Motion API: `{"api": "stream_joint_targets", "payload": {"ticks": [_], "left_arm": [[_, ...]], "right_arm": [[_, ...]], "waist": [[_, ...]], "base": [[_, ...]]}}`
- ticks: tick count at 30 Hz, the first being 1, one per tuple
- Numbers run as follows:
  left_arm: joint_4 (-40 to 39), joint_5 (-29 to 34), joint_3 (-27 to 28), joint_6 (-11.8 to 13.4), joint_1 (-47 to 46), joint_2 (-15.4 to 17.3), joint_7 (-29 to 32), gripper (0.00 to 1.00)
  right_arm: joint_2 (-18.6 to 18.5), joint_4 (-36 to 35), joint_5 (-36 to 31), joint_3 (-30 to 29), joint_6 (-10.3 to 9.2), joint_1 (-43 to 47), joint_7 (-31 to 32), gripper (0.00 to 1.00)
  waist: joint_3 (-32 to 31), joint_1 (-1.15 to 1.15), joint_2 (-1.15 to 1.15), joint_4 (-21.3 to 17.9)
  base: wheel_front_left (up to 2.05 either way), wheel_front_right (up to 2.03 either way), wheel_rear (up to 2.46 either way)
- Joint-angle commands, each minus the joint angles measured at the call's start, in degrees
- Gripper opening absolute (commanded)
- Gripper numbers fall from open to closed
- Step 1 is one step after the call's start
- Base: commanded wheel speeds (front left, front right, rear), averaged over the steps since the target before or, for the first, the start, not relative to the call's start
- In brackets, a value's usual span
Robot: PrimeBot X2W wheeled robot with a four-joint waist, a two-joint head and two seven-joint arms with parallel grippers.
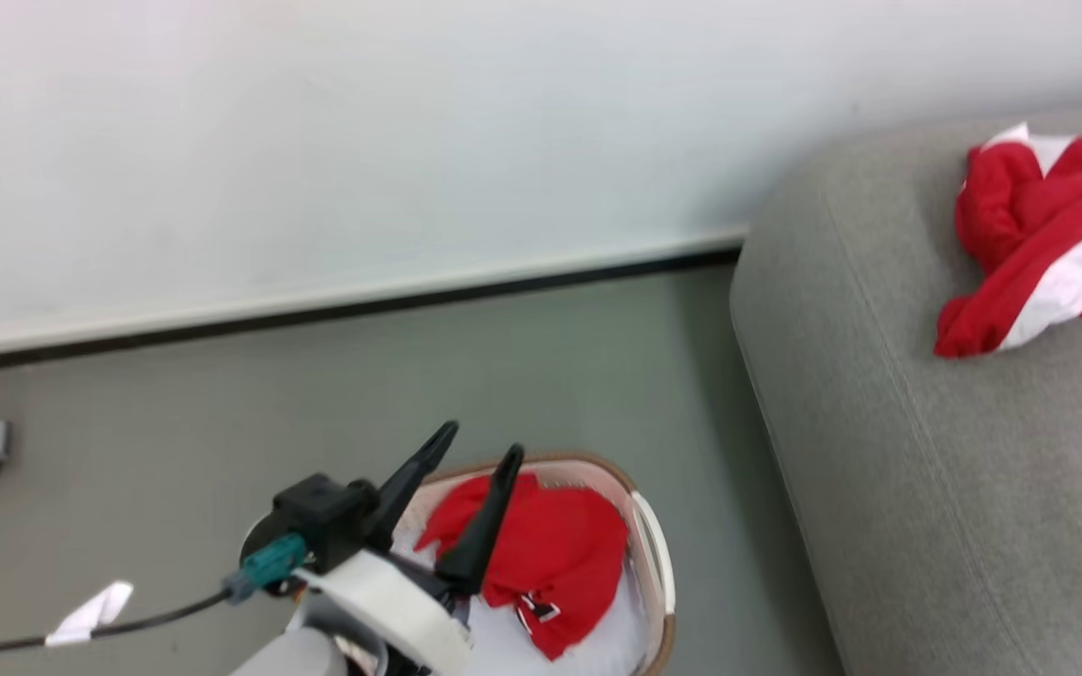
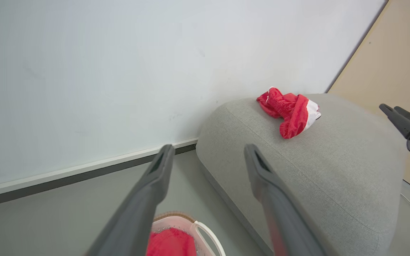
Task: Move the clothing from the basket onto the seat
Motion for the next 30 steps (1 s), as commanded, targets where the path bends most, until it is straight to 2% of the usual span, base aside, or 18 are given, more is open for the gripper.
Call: {"api": "stream_joint_targets", "payload": {"ticks": [1,6,12,18,30], "left_arm": [[0.5,-0.2,0.7,0.5,1.8,0.1,-0.4,1.00],[0.8,-0.3,5.4,2.6,6.9,-0.8,-0.9,1.00],[-0.4,3.2,14.8,2.9,14.0,-2.8,-0.9,1.00],[0.9,9.8,22.5,1.8,20.3,-5.5,-0.9,1.00],[4.8,20.7,33.6,-2.5,26.8,-12.2,-1.0,1.00]], "right_arm": [[0.1,-1.9,2.9,2.2,-0.14,3.1,-0.2,1.00],[0.0,-10.5,9.9,11.4,-0.14,12.2,-0.1,1.00],[0.0,-16.3,13.8,19.8,-0.14,19.5,-0.1,1.00],[0.0,-17.2,16.2,26.7,-0.14,23.8,-0.1,1.00],[0.0,-15.1,19.0,32.0,-0.14,28.8,-0.1,1.00]], "waist": [[-3.2,0.02,0.00,1.9],[-5.8,0.02,0.00,4.2],[-7.6,0.02,0.00,6.5],[-9.6,0.02,0.00,8.5],[-13.1,0.02,0.00,10.2]], "base": [[0.00,0.00,0.00],[0.00,0.00,0.00],[0.00,0.00,0.00],[0.00,0.00,0.00],[0.00,0.00,0.00]]}}
